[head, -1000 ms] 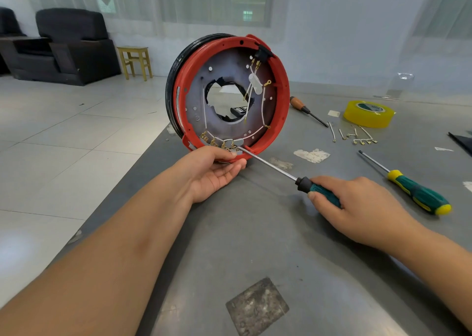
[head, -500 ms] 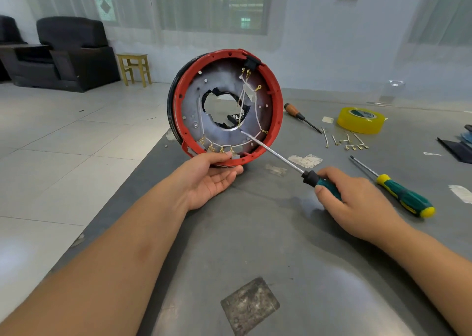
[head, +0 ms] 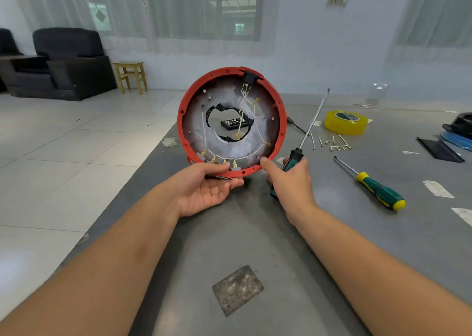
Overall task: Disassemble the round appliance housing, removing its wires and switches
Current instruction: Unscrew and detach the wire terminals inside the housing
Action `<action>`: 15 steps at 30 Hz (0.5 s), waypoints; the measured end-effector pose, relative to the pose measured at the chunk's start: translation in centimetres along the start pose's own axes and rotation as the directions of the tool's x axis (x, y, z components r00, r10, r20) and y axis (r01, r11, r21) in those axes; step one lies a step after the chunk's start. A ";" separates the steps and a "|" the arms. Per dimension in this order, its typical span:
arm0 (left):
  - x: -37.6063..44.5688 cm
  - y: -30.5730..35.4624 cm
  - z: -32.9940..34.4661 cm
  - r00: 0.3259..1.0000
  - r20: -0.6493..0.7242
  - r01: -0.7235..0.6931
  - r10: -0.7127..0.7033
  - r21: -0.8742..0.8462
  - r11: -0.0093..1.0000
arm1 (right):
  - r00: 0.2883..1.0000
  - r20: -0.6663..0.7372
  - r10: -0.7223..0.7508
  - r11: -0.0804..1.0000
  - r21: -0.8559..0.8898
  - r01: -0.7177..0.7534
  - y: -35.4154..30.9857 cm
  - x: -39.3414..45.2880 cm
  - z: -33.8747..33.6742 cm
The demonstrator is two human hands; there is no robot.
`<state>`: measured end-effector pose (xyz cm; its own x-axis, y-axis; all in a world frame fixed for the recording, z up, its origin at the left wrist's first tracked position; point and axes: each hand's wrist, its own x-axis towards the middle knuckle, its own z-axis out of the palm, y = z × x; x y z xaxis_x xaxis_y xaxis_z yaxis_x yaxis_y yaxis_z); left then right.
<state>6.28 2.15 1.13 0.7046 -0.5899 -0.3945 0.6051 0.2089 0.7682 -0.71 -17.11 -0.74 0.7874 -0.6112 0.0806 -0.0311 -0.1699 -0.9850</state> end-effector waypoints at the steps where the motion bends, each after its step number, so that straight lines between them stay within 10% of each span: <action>1: -0.2 0.0 -0.1 1.000 0.001 0.001 -0.001 0.016 1.000 | 0.999 0.021 0.025 0.995 0.091 -0.027 -0.2 0.3 0.4; 9: -2.5 0.5 0.2 0.971 -0.195 0.006 0.139 0.601 0.799 | 0.981 0.194 0.028 0.884 0.453 -0.115 0.0 1.4 0.7; 12: -3.6 -0.2 -0.1 0.851 -0.132 -0.003 0.508 0.966 0.257 | 0.982 0.189 0.022 0.899 0.426 -0.102 0.0 1.5 0.3; 15: -3.8 -1.1 -0.5 0.490 0.415 -0.148 0.767 0.906 -0.396 | 0.980 0.199 0.010 0.891 0.442 -0.099 -0.3 1.3 0.2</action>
<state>3.11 4.58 1.50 0.6554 -0.4521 0.6049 -0.6796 -0.7025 0.2113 0.47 -17.69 -0.37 0.8938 -0.4468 0.0386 0.1666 0.2508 -0.9536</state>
